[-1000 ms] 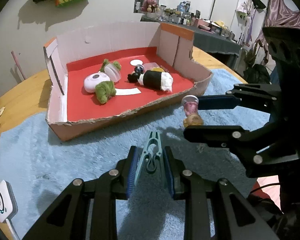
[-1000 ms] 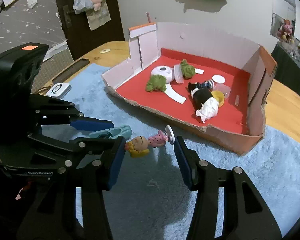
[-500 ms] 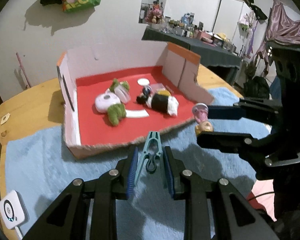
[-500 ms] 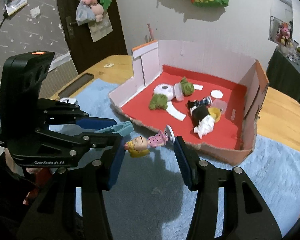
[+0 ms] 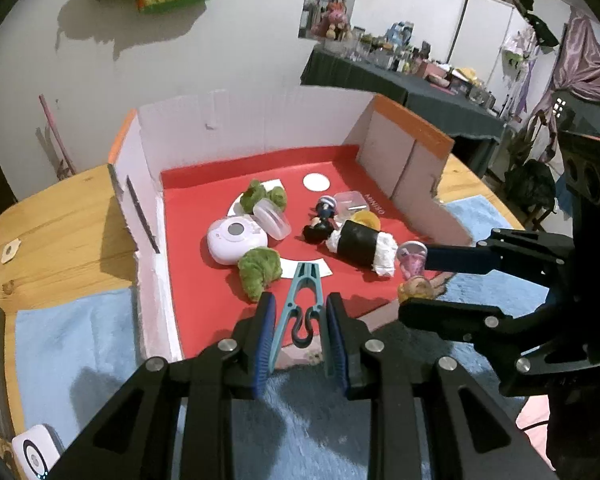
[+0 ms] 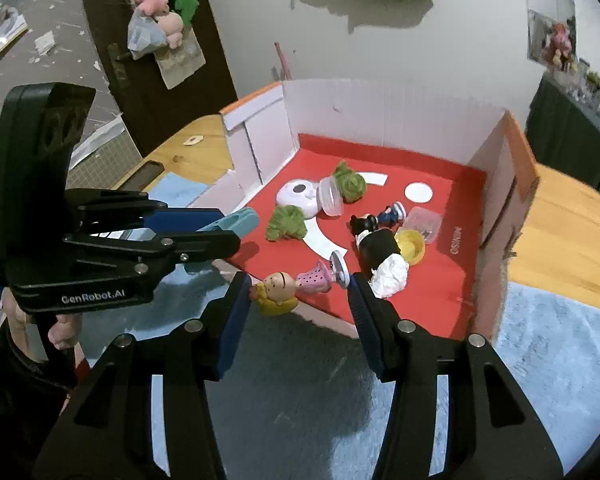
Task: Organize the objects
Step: 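Lift the clothespin and doll figurine and carry them into the red box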
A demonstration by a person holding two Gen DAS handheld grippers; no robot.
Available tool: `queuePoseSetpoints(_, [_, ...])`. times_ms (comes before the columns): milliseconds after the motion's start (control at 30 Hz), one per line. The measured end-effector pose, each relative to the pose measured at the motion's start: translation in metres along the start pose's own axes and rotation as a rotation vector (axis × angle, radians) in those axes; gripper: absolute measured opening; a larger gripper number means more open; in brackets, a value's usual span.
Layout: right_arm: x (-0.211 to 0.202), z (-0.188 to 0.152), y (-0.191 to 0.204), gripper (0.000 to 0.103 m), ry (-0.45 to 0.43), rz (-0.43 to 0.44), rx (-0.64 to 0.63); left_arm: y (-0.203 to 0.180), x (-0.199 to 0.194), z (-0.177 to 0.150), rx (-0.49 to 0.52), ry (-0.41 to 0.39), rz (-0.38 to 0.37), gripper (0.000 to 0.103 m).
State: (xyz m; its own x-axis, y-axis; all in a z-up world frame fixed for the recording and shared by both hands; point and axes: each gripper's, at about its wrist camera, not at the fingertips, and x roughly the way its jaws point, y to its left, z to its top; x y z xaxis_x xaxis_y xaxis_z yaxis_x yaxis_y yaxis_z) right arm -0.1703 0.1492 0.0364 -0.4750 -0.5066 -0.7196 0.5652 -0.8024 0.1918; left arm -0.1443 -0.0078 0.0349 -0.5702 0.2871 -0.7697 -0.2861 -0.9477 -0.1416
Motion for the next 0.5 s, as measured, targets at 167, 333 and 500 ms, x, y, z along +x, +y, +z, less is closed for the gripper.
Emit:
queuePoseSetpoints(167, [0.016, 0.006, -0.012, 0.048, 0.045, 0.028, 0.042, 0.008, 0.016, 0.006, -0.014, 0.06, -0.014, 0.027])
queuePoseSetpoints(333, [0.029, 0.009, -0.022, 0.048, 0.095, 0.066, 0.084, 0.017, 0.032, 0.01, -0.026, 0.127, -0.041, 0.027])
queuePoseSetpoints(500, [0.044, 0.013, -0.035, 0.048, 0.152, 0.109, 0.142, 0.019, 0.045, 0.013, -0.021, 0.18, -0.037, 0.027])
